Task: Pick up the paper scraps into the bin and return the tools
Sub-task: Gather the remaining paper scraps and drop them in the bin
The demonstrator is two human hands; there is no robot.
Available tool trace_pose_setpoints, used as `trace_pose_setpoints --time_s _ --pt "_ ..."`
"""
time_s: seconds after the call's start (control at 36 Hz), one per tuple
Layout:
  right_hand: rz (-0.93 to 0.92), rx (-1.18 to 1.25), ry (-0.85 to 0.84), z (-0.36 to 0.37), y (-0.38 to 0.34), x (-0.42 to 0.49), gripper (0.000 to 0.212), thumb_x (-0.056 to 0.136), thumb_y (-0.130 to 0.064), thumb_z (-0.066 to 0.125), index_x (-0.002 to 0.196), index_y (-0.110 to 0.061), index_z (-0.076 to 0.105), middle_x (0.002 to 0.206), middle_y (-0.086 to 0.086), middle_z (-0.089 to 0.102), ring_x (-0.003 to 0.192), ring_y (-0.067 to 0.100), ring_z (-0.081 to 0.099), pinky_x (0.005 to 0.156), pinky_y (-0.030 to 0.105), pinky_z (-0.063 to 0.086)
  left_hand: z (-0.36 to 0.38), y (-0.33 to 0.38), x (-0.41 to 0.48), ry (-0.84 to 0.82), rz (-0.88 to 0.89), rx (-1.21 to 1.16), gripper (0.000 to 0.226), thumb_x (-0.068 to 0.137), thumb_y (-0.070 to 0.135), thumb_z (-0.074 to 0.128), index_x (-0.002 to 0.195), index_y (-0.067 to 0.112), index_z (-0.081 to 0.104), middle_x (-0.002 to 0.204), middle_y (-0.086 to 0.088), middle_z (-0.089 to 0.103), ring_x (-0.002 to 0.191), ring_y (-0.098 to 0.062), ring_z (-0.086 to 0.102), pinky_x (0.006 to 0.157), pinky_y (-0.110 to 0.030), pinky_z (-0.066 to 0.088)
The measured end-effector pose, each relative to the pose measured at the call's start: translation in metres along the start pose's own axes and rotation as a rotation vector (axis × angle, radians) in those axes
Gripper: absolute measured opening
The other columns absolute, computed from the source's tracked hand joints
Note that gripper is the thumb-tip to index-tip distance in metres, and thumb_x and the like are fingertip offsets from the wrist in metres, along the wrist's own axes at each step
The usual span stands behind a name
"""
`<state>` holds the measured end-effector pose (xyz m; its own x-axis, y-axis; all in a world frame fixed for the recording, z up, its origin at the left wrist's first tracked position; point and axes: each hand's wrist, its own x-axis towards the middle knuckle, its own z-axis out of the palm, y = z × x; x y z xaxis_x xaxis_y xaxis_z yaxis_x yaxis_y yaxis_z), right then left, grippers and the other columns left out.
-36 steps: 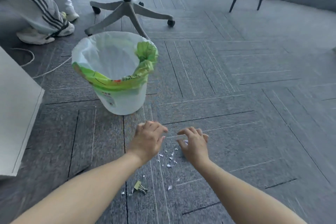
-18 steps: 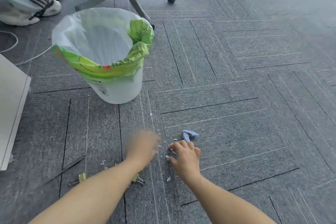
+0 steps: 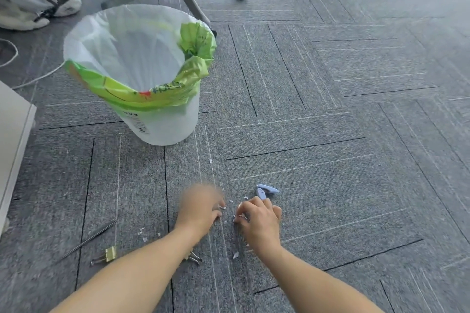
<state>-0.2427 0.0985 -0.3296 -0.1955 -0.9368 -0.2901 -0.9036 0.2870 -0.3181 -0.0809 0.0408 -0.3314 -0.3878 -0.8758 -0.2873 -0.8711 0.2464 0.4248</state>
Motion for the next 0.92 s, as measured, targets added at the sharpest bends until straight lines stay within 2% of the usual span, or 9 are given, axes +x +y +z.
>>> trace_pose_setpoints --time_s 0.14,0.28,0.39,0.5,0.72,0.83,0.92 --pt "0.009 0.002 0.009 0.001 -0.001 0.003 0.014 0.088 -0.046 0.060 0.095 -0.036 0.067 0.101 -0.019 0.056 0.103 0.011 0.041 0.088 0.035 0.025 0.002 -0.004 0.003 0.024 0.014 -0.012 0.020 0.081 0.048 0.067 0.100 0.043 0.065 0.106 0.025 0.051 0.108 -0.007 0.038 0.100 -0.030 0.026" --pt "0.027 0.034 0.018 0.005 0.001 0.002 0.016 0.089 -0.047 0.058 0.095 -0.034 0.065 0.103 -0.019 0.054 0.101 0.009 0.039 0.092 0.034 0.031 0.005 -0.008 0.007 0.007 -0.025 -0.025 0.017 0.077 0.052 0.068 0.092 0.044 0.066 0.104 0.024 0.051 0.111 -0.011 0.039 0.102 -0.033 0.027" --pt "0.098 0.103 0.068 0.005 0.007 -0.001 0.014 0.089 -0.045 0.059 0.097 -0.035 0.064 0.109 -0.021 0.051 0.098 0.007 0.035 0.088 0.028 0.031 0.001 -0.006 0.005 0.024 -0.041 -0.087 0.017 0.076 0.049 0.070 0.090 0.042 0.069 0.105 0.024 0.051 0.105 -0.005 0.032 0.101 -0.032 0.022" --pt "0.122 0.145 0.076 0.007 0.015 -0.005 0.013 0.088 -0.045 0.062 0.094 -0.035 0.065 0.102 -0.022 0.051 0.096 0.006 0.036 0.089 0.030 0.034 0.001 -0.006 0.005 0.030 -0.057 -0.105 0.013 0.076 0.048 0.071 0.086 0.040 0.069 0.103 0.023 0.052 0.106 -0.005 0.034 0.102 -0.033 0.023" --pt "0.142 0.089 0.051 0.006 0.016 -0.008 0.014 0.086 -0.049 0.061 0.093 -0.038 0.063 0.100 -0.023 0.053 0.096 0.006 0.034 0.078 0.028 0.018 0.007 -0.004 0.007 0.004 -0.021 -0.036 0.013 0.084 0.051 0.061 0.090 0.040 0.062 0.104 0.020 0.046 0.108 -0.009 0.034 0.102 -0.035 0.022" --pt "0.132 0.068 0.068 0.004 0.013 -0.005 0.023 0.086 -0.050 0.062 0.106 -0.041 0.057 0.102 -0.022 0.050 0.096 0.007 0.035 0.083 0.029 0.022 0.011 0.001 0.007 -0.030 0.002 0.029 0.013 0.091 0.048 0.053 0.098 0.038 0.058 0.106 0.017 0.043 0.110 -0.011 0.033 0.102 -0.034 0.021" --pt "0.110 0.016 0.058 0.002 0.011 -0.005 0.023 0.087 -0.050 0.060 0.109 -0.042 0.060 0.106 -0.020 0.050 0.097 0.007 0.034 0.075 0.029 0.013 0.014 0.004 0.007 -0.016 0.015 0.017 0.013 0.092 0.047 0.052 0.098 0.037 0.057 0.106 0.017 0.042 0.109 -0.010 0.033 0.100 -0.033 0.021"
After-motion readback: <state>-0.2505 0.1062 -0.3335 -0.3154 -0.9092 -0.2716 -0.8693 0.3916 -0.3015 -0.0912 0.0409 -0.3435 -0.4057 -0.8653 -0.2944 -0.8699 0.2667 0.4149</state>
